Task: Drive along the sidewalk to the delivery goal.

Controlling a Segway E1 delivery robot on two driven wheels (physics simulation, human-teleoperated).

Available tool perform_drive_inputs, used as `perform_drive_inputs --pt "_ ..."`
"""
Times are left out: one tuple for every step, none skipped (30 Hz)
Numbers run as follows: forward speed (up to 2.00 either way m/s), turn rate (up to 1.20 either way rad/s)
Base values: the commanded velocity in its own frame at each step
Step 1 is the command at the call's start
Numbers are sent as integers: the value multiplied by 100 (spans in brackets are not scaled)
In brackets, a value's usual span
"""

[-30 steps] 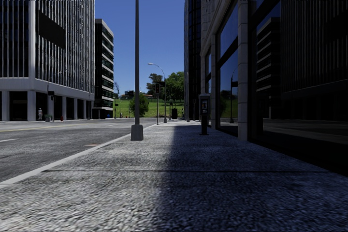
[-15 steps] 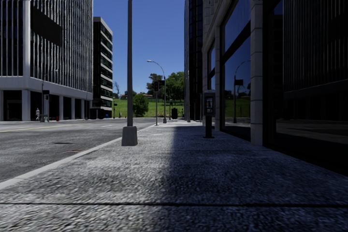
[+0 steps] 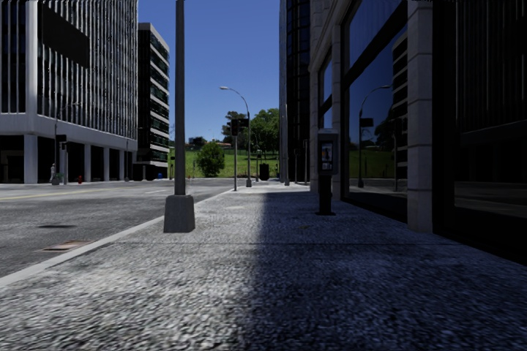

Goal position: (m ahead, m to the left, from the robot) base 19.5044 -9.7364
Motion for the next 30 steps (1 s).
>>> perform_drive_inputs --pt "200 0" --pt "200 0" --pt "200 0" --pt "200 0" --pt "200 0" --pt "200 0" --pt "200 0" --pt "200 0" --pt "200 0" --pt "200 0" --pt "200 0" --pt "200 0" --pt "200 0" --pt "200 0" --pt "200 0" --pt "200 0" --pt "200 0" --pt "200 0" --pt "200 0" --pt "200 0" --pt "200 0" --pt "200 0" --pt "200 0" --pt "200 0" --pt "200 0" --pt "200 0" --pt "200 0" --pt "200 0" --pt "200 0" --pt "200 0"
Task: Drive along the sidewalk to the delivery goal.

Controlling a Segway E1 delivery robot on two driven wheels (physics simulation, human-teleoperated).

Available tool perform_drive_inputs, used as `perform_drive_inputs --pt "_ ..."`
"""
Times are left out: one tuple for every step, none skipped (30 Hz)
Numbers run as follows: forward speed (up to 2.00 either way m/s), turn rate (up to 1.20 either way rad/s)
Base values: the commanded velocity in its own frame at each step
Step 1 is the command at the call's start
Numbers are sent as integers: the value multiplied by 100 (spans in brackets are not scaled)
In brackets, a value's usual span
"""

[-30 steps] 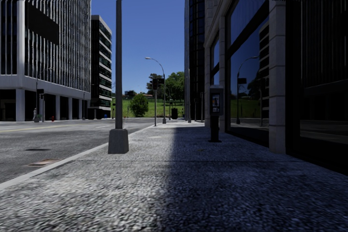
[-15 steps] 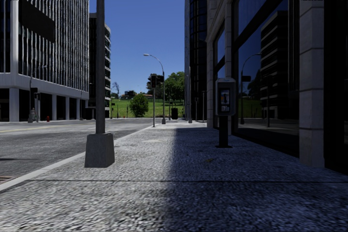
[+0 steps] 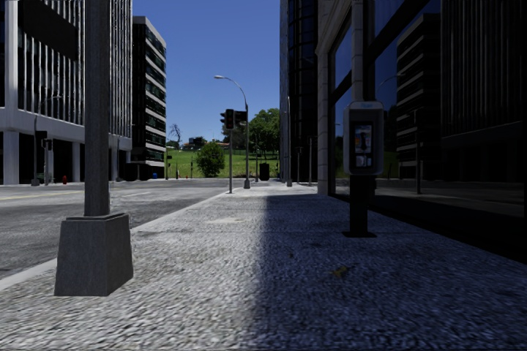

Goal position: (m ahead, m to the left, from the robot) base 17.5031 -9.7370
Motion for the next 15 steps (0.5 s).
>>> perform_drive_inputs --pt "200 0" --pt "200 0" --pt "200 0" --pt "200 0" --pt "200 0" --pt "200 0" --pt "200 0" --pt "200 0" --pt "200 0" --pt "200 0" --pt "200 0" --pt "200 0" --pt "200 0" --pt "200 0" --pt "200 0"
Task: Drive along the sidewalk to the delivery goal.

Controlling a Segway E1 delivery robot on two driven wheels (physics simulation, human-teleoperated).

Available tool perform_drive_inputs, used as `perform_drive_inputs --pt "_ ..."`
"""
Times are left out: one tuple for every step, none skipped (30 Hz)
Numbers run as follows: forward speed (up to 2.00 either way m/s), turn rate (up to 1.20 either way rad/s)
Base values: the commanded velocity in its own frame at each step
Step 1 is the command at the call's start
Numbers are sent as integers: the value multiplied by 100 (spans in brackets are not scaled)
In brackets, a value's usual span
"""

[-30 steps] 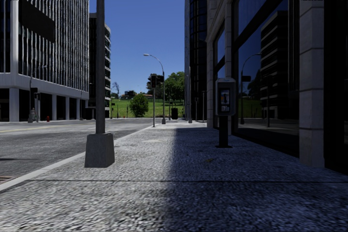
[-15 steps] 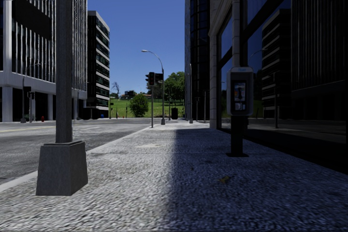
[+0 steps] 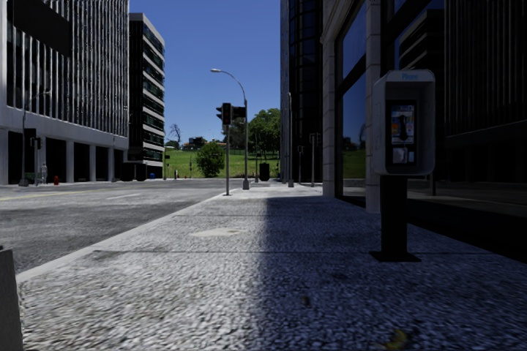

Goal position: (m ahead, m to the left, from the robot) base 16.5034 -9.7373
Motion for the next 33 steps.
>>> perform_drive_inputs --pt "200 0" --pt "200 0" --pt "200 0" --pt "200 0" --pt "200 0" --pt "200 0" --pt "200 0" --pt "200 0" --pt "200 0" --pt "200 0" --pt "200 0" --pt "200 0" --pt "200 0" --pt "200 0" --pt "200 0" --pt "200 0" --pt "200 0" --pt "200 0" --pt "200 0" --pt "200 0" --pt "200 0" --pt "200 0" --pt "200 0" --pt "200 0" --pt "200 0" --pt "200 0" --pt "200 0" --pt "200 0" --pt "200 0" --pt "200 0" --pt "200 0" --pt "200 0" --pt "199 0"
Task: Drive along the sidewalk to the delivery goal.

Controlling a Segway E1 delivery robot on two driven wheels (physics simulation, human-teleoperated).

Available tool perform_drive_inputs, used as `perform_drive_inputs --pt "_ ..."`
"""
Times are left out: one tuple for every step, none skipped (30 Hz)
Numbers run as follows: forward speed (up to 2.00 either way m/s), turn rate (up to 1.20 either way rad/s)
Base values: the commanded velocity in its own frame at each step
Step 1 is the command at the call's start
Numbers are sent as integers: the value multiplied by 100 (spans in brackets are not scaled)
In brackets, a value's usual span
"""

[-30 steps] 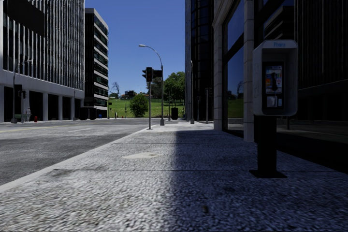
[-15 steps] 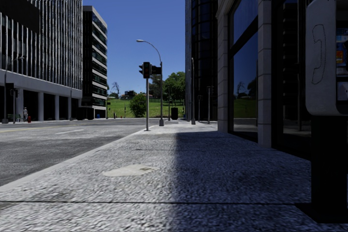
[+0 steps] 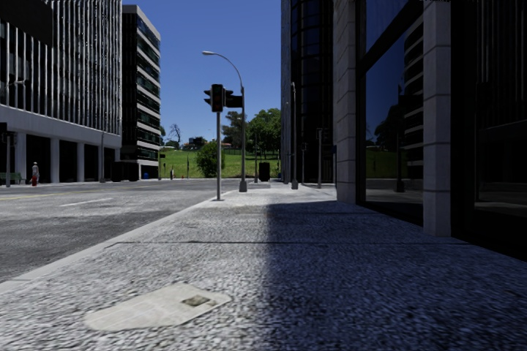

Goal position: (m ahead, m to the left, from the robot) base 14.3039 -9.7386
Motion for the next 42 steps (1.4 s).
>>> perform_drive_inputs --pt "199 0" --pt "199 0" --pt "199 0" --pt "199 0" --pt "199 0" --pt "199 0" --pt "199 0" --pt "199 0" --pt "199 0" --pt "199 0" --pt "199 0" --pt "199 0" --pt "199 0" --pt "199 0" --pt "199 0" --pt "199 0" --pt "199 0" --pt "199 0" --pt "199 0" --pt "199 0" --pt "199 0" --pt "199 0" --pt "199 0" --pt "198 0" --pt "197 0" --pt "194 0" --pt "194 0" --pt "192 0" --pt "190 0" --pt "189 0" --pt "189 0" --pt "187 0" --pt "187 0" --pt "186 0" --pt "186 0" --pt "186 0" --pt "186 0" --pt "186 0" --pt "186 0" --pt "186 0" --pt "186 0" --pt "186 0"
